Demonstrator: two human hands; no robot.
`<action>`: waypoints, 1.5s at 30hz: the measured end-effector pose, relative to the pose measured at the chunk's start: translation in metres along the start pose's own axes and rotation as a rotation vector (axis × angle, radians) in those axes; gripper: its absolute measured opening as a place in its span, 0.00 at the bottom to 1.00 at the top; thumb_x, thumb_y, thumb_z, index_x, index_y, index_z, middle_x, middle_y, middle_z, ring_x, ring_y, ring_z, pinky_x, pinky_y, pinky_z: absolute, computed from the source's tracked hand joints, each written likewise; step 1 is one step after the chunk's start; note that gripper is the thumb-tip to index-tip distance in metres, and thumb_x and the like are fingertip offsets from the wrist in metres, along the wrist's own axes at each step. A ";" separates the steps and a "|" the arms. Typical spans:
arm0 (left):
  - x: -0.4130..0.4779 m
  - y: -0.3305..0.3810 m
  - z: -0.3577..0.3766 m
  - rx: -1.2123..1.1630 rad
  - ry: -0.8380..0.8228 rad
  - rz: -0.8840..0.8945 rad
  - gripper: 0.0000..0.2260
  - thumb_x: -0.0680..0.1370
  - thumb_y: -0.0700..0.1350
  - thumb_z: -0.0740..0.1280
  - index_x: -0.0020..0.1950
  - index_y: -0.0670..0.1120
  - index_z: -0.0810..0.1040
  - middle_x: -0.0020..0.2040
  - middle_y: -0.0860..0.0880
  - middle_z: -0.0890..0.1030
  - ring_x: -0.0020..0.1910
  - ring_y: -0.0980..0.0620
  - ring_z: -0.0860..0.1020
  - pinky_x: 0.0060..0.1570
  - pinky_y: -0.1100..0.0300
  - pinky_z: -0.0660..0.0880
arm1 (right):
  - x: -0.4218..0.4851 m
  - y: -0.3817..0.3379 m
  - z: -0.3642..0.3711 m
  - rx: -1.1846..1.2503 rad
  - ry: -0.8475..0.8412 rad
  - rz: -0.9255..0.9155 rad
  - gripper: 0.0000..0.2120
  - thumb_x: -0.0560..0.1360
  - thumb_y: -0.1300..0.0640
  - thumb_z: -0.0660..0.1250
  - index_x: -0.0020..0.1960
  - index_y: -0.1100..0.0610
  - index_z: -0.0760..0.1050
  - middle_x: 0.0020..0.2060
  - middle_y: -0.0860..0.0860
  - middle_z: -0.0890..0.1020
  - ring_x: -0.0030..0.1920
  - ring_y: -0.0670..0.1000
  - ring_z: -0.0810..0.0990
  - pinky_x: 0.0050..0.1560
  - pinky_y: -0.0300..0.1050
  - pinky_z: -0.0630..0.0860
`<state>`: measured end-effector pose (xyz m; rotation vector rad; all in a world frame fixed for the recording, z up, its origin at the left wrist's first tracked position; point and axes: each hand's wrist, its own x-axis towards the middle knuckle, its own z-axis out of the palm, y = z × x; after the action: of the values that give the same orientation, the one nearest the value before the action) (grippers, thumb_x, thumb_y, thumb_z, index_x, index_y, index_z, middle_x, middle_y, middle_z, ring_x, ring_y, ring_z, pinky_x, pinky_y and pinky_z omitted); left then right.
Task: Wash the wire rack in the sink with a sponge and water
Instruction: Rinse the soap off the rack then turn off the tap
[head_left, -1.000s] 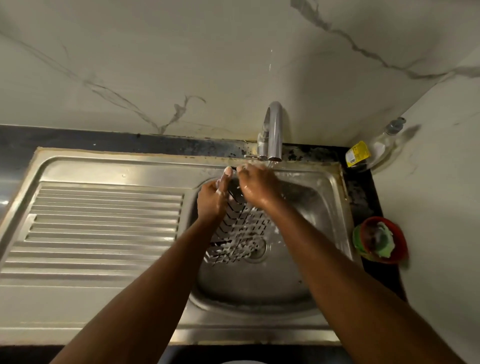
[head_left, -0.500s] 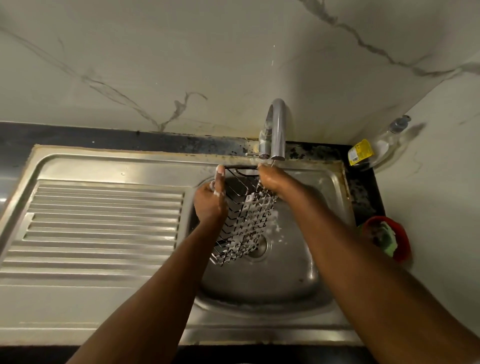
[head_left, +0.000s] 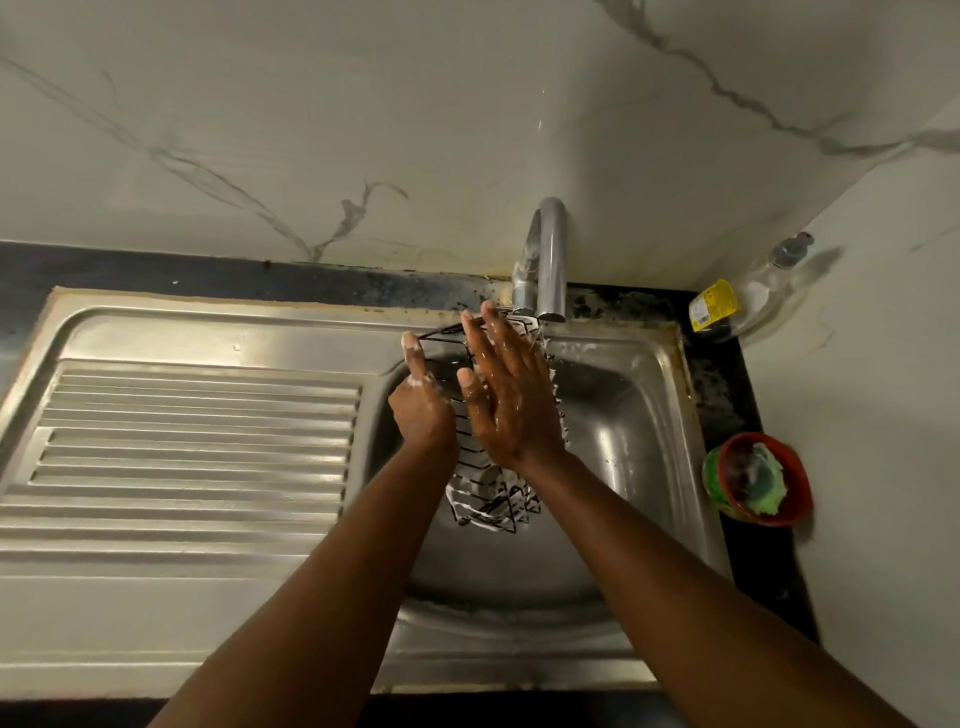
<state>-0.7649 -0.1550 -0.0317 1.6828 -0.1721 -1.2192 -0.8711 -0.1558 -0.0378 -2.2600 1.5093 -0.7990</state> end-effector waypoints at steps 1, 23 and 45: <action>-0.001 0.000 0.000 -0.028 -0.001 -0.022 0.22 0.82 0.69 0.59 0.43 0.53 0.78 0.41 0.54 0.81 0.40 0.57 0.78 0.40 0.61 0.74 | 0.000 -0.002 0.000 0.025 0.032 0.006 0.28 0.85 0.47 0.51 0.84 0.53 0.55 0.84 0.50 0.54 0.83 0.48 0.51 0.80 0.60 0.54; -0.010 -0.011 -0.034 -0.411 -0.106 -0.384 0.35 0.77 0.75 0.56 0.61 0.46 0.79 0.58 0.40 0.85 0.61 0.38 0.82 0.69 0.40 0.73 | 0.037 0.061 -0.059 0.122 -0.756 0.709 0.48 0.64 0.11 0.46 0.78 0.33 0.60 0.82 0.49 0.58 0.79 0.61 0.62 0.76 0.73 0.54; 0.047 0.009 -0.060 0.120 -0.631 -0.214 0.12 0.88 0.51 0.59 0.54 0.49 0.80 0.42 0.50 0.86 0.34 0.56 0.85 0.32 0.60 0.83 | 0.060 0.046 -0.067 -0.172 -0.464 0.400 0.46 0.74 0.20 0.45 0.68 0.53 0.78 0.61 0.59 0.83 0.59 0.60 0.83 0.55 0.48 0.76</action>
<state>-0.6920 -0.1507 -0.0557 1.3885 -0.4631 -1.9104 -0.9282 -0.2258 0.0076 -1.9609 1.7474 -0.0274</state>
